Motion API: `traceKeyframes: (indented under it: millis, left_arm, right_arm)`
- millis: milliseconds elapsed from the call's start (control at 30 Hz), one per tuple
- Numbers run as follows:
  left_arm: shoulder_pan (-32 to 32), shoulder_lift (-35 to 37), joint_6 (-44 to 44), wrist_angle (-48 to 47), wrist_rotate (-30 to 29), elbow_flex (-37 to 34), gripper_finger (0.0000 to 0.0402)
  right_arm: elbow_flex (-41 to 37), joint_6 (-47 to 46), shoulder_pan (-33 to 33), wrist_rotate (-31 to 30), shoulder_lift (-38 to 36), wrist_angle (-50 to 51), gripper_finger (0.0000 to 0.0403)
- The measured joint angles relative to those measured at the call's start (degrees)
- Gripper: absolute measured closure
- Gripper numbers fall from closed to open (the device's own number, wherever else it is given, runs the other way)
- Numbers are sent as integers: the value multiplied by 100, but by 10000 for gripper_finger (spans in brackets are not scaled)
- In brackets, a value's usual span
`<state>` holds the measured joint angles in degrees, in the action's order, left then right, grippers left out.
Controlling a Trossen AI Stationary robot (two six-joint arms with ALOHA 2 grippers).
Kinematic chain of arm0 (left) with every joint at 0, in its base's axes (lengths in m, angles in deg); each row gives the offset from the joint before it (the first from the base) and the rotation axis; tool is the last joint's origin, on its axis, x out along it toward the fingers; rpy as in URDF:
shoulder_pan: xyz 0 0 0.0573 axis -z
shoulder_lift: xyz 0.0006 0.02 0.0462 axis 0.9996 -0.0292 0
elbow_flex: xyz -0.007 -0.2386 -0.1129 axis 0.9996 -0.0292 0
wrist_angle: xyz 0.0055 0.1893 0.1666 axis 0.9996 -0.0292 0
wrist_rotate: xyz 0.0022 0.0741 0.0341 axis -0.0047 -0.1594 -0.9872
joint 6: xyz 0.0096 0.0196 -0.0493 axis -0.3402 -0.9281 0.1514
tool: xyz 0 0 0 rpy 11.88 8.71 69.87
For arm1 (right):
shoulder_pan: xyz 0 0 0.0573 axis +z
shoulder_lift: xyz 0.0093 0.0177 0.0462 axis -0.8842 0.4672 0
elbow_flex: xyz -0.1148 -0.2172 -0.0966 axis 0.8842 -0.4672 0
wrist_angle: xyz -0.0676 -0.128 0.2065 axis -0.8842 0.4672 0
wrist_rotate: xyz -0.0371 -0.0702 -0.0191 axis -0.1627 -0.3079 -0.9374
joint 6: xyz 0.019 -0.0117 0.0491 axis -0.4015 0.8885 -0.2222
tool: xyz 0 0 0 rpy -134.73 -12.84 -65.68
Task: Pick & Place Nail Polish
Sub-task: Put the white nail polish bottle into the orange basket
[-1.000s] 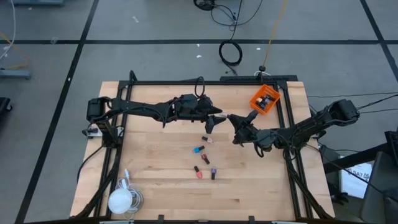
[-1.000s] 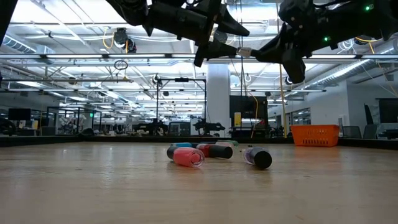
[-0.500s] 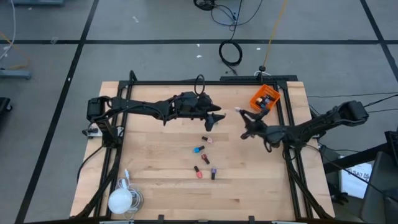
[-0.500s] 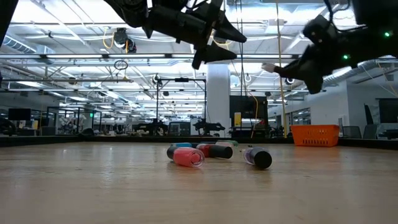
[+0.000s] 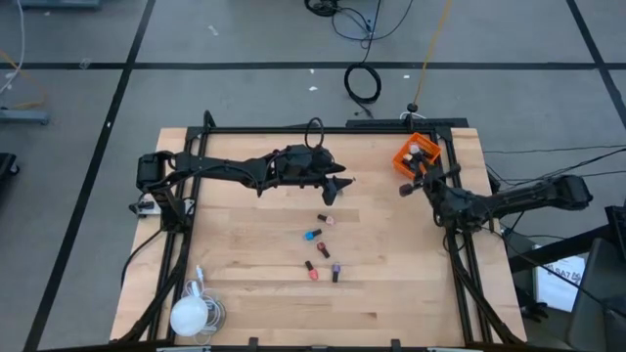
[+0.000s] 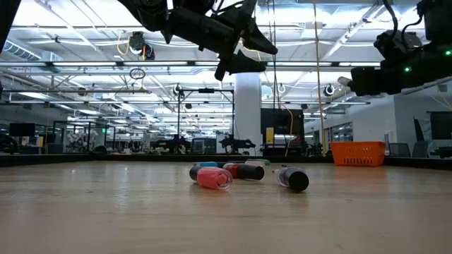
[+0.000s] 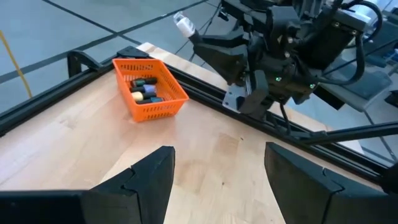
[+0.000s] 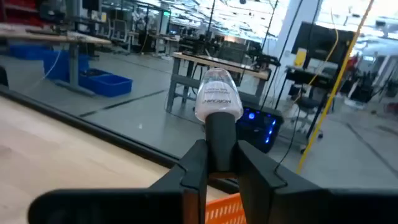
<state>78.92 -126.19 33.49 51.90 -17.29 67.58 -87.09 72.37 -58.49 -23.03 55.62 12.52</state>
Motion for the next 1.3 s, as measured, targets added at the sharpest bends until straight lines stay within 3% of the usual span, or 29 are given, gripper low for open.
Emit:
traceKeyframes:
  millis: [100, 233, 467, 567, 700, 800, 933, 1167, 1300]
  left_arm:
    - [0, 0, 0, 3, -8, 0, 158]
    - [0, 0, 2, 0, -8, 0, 158]
    - [0, 0, 4, -23, -8, 0, 158]
    - [0, 0, 7, -40, -8, 0, 158]
    - [0, 0, 19, -39, -8, 0, 158]
    - [0, 0, 21, -40, -8, 0, 158]
    - [2, 0, 25, -42, -6, 0, 158]
    - [-22, 0, 2, -38, -7, 0, 158]
    - [-26, 0, 4, -38, -8, 0, 158]
  right_arm:
    - [-4, -367, -126, 28, -26, 241, 355]
    - [84, -870, -369, 742, -26, 672, 355]
    - [933, -2798, -1359, 1678, -31, 3745, 355]
    - [1104, -3130, -1861, 2053, -21, 4408, 355]
    - [1180, -3221, -2620, 2967, -6, 4678, 355]
    - [1180, -3401, -3111, 3284, 47, 5131, 355]
    - [1099, -3406, -3488, 3434, 72, 5273, 355]
    - [865, -3120, -3645, 3748, 76, 4676, 353]
    - [857, -3098, -3707, 3747, 74, 4630, 314]
